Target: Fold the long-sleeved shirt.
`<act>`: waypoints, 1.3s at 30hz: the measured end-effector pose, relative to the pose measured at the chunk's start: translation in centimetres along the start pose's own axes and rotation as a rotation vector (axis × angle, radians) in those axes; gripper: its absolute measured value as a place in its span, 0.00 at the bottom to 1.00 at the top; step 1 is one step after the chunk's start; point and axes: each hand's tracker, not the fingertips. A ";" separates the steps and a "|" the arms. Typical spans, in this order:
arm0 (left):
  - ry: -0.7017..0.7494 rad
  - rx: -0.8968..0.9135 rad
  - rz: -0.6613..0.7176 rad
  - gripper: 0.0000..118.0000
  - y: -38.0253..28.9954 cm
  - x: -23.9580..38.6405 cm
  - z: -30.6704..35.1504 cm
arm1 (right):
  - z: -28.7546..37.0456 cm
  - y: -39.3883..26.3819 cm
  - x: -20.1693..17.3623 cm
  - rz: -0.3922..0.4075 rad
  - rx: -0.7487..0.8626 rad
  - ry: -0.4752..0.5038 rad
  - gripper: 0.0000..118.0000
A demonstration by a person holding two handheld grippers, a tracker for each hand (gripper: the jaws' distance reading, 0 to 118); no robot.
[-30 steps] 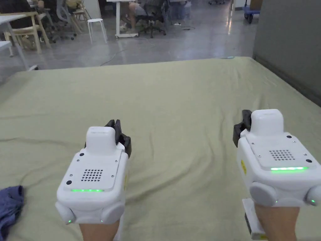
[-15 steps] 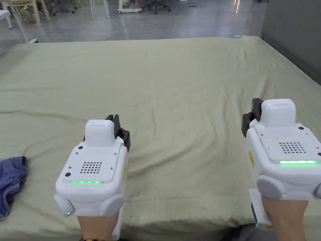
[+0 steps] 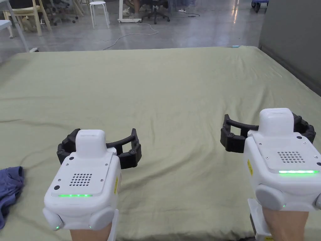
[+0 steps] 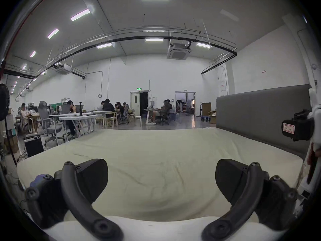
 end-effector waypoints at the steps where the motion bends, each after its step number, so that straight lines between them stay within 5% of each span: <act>1: 0.003 0.006 -0.003 1.00 0.1 0.0 0.0 | 0.0 0.0 -0.1 0.002 0.005 -0.001 1.00; 39: 0.012 -0.012 0.019 1.00 0.8 -0.1 -0.3 | 0.2 0.2 0.3 0.003 -0.012 0.018 1.00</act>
